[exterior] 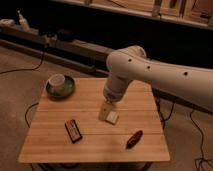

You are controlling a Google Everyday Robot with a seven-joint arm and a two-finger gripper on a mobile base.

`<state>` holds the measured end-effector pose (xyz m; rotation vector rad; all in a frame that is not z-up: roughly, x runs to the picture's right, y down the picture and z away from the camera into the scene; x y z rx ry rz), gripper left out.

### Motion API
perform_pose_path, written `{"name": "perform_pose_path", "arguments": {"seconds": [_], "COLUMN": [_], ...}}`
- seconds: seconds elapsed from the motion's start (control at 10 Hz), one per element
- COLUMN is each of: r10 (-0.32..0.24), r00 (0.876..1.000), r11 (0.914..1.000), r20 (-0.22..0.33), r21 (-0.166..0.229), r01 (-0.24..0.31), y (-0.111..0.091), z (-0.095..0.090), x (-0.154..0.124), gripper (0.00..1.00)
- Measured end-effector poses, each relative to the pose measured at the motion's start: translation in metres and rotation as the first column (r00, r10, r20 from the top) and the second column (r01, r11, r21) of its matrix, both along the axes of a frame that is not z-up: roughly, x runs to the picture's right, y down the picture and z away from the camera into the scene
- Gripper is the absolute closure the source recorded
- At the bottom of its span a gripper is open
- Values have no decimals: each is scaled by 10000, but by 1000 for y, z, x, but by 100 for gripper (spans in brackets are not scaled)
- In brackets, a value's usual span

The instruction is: Move the arm in a circular motion

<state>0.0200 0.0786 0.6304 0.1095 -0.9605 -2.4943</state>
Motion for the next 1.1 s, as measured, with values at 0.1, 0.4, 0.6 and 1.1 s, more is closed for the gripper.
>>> {"name": "perform_pose_path", "arguments": {"seconds": [0.1,0.4,0.6,1.1], "r10": [1,1,0,1], "r00": [10000,10000,10000,10000], "r11": [10000,10000,10000,10000], "r20": [-1,-1,-1,-1], "r21": [0,0,0,1], "r01": [-1,-1,0,-1], "y": [0,0,0,0], "z": [0,0,0,0], "x": [0,0,0,0], "gripper": [20,20,20,20]}}
